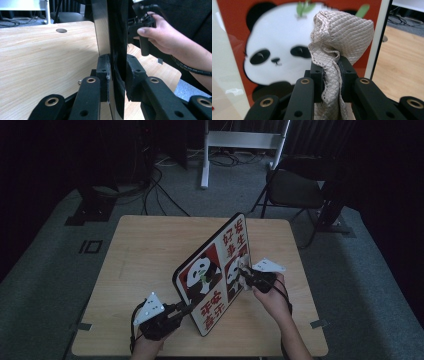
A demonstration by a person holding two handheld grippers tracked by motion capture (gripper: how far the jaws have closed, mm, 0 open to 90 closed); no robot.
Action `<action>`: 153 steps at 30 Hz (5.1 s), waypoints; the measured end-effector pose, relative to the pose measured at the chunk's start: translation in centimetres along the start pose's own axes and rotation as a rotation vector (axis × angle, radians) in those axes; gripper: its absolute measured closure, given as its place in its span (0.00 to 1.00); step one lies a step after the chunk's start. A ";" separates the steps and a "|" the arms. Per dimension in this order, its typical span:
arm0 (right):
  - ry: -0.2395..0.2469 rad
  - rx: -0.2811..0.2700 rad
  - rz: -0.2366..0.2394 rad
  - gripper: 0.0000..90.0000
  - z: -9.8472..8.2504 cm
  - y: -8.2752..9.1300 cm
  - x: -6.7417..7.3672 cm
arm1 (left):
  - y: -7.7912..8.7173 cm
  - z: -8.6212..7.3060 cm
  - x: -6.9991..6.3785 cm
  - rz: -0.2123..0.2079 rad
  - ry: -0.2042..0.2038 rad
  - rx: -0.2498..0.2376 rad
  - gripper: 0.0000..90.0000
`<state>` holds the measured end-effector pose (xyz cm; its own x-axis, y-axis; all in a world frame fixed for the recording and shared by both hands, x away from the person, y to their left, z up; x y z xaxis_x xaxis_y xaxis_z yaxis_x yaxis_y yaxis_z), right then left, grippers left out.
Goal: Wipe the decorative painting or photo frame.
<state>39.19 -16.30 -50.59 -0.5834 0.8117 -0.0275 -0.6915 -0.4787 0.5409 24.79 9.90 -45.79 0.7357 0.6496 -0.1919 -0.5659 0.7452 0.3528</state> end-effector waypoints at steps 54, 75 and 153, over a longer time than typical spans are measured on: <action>-0.079 -0.081 0.024 0.86 1.5 3.3 -0.8 | -0.1 0.0 0.0 0.002 0.006 -0.001 0.85; 0.052 -0.307 0.071 0.86 14.1 6.2 2.9 | 0.0 0.0 0.1 0.004 0.010 -0.001 0.86; -0.015 0.043 0.028 0.85 -2.7 -0.4 1.4 | -0.2 0.0 0.1 0.002 0.001 -0.003 0.85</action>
<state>37.48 -15.86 -53.16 -0.5959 0.8030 0.0006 -0.6557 -0.4870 0.5769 24.96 9.83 -45.82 0.7342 0.6511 -0.1924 -0.5685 0.7445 0.3500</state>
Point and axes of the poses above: each handheld gripper's, and its own axes: y roughly backward along the jaws, z roughly out of its top, x roughly to its left, the point moved 6 cm from there along -y, roughly forward along the jaws, and after that the axes turned 3 degrees about x, right-handed, at the moved point
